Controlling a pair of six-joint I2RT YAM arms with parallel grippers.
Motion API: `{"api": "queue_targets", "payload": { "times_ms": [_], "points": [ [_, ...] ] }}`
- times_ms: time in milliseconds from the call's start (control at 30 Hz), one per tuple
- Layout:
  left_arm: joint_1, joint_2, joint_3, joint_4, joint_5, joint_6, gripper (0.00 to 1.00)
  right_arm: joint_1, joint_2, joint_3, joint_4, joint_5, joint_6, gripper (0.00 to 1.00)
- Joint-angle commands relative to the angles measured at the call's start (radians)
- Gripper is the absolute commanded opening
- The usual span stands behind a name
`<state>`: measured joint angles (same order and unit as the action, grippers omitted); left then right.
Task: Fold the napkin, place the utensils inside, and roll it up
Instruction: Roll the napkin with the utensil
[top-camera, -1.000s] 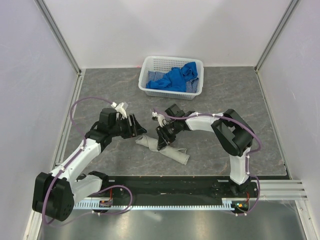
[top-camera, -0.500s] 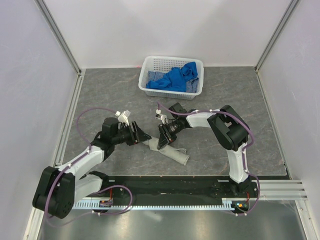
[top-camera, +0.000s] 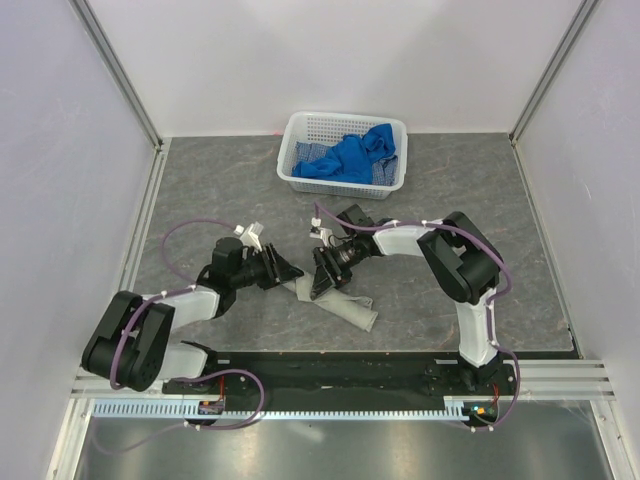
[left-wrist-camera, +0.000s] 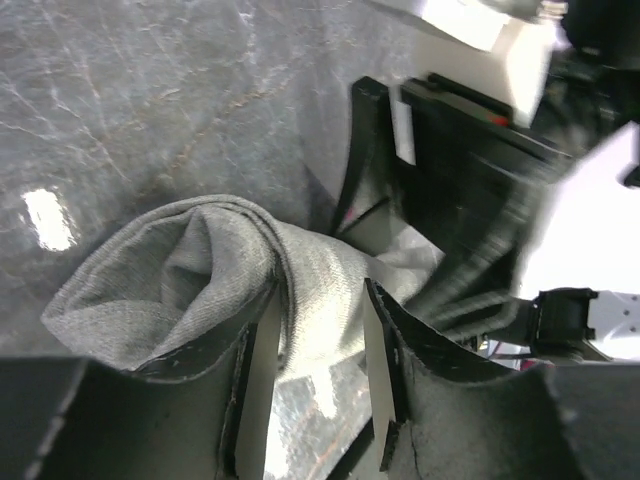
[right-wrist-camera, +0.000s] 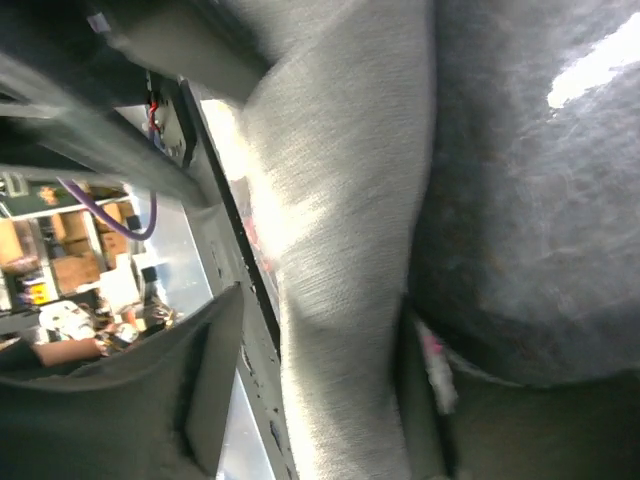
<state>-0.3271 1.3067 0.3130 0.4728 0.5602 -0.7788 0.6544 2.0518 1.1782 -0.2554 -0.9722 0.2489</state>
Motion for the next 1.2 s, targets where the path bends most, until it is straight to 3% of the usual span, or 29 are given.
{"api": "queue_targets", "payload": {
  "times_ms": [0, 100, 467, 567, 700, 800, 1000, 1167],
  "points": [
    [-0.001, 0.048, 0.021, 0.11, -0.023, -0.004, 0.44, 0.001, -0.064, -0.045, 0.008, 0.159, -0.056, 0.71],
    [-0.001, 0.065, 0.031, 0.115, -0.016, -0.002, 0.43, 0.001, -0.134, -0.064, 0.008, 0.22, -0.082, 0.79],
    [-0.001, 0.098, 0.044, 0.096, 0.0, 0.013, 0.42, 0.014, -0.415, -0.152, 0.113, 0.438, -0.119, 0.83],
    [-0.001, 0.109, 0.052, 0.096, 0.012, 0.016, 0.42, 0.04, -0.458, -0.157, 0.136, 0.457, -0.115, 0.77],
    [0.0, 0.108, 0.052, 0.095, 0.012, 0.016, 0.42, 0.063, -0.452, -0.153, 0.149, 0.413, -0.08, 0.5],
    [-0.001, 0.108, 0.055, 0.093, 0.012, 0.019, 0.42, 0.065, -0.418, -0.173, 0.191, 0.357, -0.036, 0.38],
    [-0.001, 0.109, 0.055, 0.089, 0.01, 0.026, 0.42, 0.065, -0.326, -0.199, 0.237, 0.297, 0.015, 0.26],
    [-0.001, 0.106, 0.057, 0.082, 0.007, 0.03, 0.42, 0.056, -0.256, -0.233, 0.239, 0.315, 0.033, 0.22]
  ]
}}
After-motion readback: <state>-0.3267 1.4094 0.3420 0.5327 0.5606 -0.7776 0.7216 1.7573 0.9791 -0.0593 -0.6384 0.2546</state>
